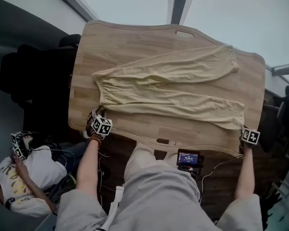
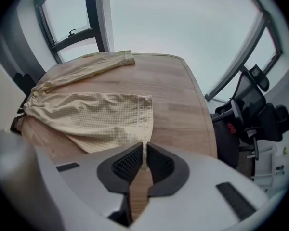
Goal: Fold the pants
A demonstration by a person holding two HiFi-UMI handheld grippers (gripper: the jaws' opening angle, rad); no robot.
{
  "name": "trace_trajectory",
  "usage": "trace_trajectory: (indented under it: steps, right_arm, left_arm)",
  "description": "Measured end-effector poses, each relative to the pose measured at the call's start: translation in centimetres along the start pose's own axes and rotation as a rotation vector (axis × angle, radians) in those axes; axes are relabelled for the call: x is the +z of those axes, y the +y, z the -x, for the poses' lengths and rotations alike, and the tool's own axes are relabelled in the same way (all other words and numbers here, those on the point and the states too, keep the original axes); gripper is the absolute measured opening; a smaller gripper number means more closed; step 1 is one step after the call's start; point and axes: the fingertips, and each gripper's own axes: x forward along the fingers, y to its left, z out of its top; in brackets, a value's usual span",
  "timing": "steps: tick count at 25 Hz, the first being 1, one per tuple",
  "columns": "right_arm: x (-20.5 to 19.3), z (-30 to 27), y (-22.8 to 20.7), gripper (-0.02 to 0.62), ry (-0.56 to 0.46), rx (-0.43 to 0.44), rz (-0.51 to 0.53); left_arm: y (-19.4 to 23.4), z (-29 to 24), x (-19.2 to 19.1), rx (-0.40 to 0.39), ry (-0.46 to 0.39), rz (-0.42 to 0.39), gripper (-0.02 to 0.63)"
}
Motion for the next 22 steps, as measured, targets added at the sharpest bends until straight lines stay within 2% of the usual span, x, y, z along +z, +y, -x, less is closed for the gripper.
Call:
trace_trajectory:
  steps: [5, 7, 10, 13, 17, 20, 22]
  right_arm:
    - [0.0, 0.6, 0.1, 0.026, 0.029, -0.022, 0.016]
    - [-0.1, 1.0, 0.4, 0.025, 0.039, -0.017, 0.055]
    - [0.3, 2.2, -0.6, 0.023, 0.017, -0.01, 0.072]
    - [1.2, 3.3, -0.9, 0.021, -0.012, 0.092, 0.036]
    - [1.7, 4.7, -0.3, 0.021, 0.015, 0.254, 0.05]
    - [1.1, 5.7, 0.4, 0.021, 0.076, 0.369, 0.076]
    - [1.3, 6.6, 1.1, 0.021, 0.097, 0.456, 0.082]
  left_arm:
    - [-1.0, 0.2, -0.2, -0.059, -0.03, -0.036, 0.066]
    - [-0.6, 1.3, -0.7, -0.065, -0.043, -0.106, 0.04]
    - [0.9, 3.5, -2.3, -0.084, -0.091, -0.272, 0.038]
    - [2.1, 5.8, -3.4, -0.137, -0.123, -0.437, 0.037]
    - [1.7, 8.7, -4.9, -0.239, -0.125, -0.573, 0.035]
    - [0.5, 10.7, -6.8, -0.296, -0.106, -0.596, 0.035]
    - [0.0, 12.0, -7.9, -0.336, -0.097, -0.535, 0.035]
